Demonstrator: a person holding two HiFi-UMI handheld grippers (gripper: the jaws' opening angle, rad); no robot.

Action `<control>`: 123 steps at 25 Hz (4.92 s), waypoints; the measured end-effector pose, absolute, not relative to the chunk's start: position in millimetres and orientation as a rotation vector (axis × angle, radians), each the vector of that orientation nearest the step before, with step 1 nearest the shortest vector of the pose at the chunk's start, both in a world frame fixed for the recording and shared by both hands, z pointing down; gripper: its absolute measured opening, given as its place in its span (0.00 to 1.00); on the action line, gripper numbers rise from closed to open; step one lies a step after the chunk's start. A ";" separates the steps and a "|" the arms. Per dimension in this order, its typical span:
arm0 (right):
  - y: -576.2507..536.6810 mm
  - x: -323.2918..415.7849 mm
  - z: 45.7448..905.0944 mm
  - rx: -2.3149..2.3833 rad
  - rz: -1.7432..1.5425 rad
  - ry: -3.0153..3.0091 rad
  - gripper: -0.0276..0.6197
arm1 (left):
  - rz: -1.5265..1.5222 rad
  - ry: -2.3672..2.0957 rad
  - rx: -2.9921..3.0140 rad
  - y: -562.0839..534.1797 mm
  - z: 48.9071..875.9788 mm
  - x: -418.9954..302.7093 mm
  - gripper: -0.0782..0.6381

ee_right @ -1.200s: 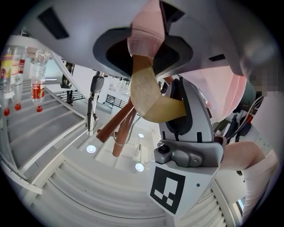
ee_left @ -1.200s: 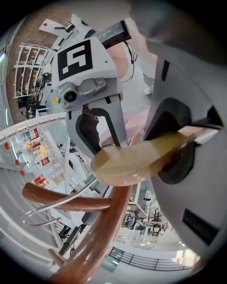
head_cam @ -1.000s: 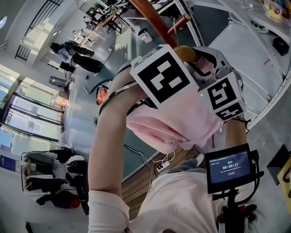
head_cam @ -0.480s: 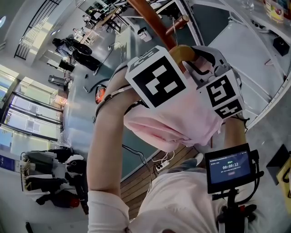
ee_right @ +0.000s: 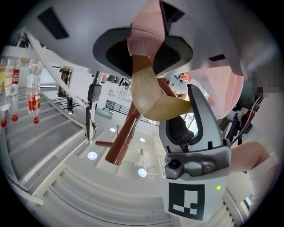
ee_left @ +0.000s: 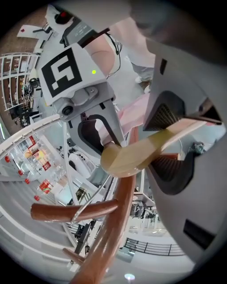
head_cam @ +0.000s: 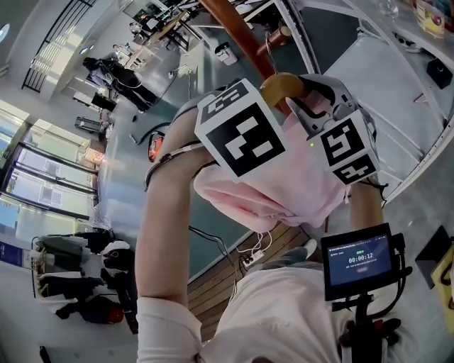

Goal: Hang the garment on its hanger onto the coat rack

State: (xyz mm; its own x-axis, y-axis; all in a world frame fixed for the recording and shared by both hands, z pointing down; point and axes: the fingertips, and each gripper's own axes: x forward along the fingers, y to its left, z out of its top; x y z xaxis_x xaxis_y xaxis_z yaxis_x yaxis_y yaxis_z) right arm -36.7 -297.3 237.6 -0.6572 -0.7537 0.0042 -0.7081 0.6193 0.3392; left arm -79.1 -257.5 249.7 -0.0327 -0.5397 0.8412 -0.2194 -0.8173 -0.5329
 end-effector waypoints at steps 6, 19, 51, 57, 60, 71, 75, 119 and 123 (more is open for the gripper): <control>-300.1 -37.1 243.5 1.217 -0.467 -2.661 0.28 | -1.824 0.737 -2.017 -259.3 247.4 -71.7 0.37; -301.4 -43.1 254.7 1.186 -0.483 -2.602 0.28 | -1.833 0.711 -1.978 -256.8 241.2 -83.6 0.37; -272.7 -82.7 256.5 1.238 -0.514 -2.428 0.36 | -1.248 0.863 -2.249 -268.0 242.9 -193.8 0.48; -269.6 -77.1 258.7 1.273 -0.442 -2.400 0.36 | -1.105 0.791 -2.341 -268.9 247.8 -183.5 0.48; -268.4 -76.3 260.1 1.287 -0.428 -2.389 0.36 | -1.003 0.760 -2.381 -267.4 236.4 -176.1 0.48; -266.8 -73.7 265.4 1.158 -0.368 -2.371 0.41 | -0.915 0.678 -2.443 -272.2 248.0 -155.1 0.48; -262.1 -70.2 269.0 1.058 -0.361 -2.326 0.41 | -0.934 0.674 -2.433 -273.8 256.0 -155.4 0.48; 17.1 99.9 184.3 2.141 -0.480 -2.067 0.39 | 0.126 0.254 -2.778 -88.3 148.0 -1.5 0.12; 66.5 114.5 191.2 2.271 -0.469 -1.959 0.25 | 0.145 0.134 -2.842 -51.9 173.0 35.9 0.12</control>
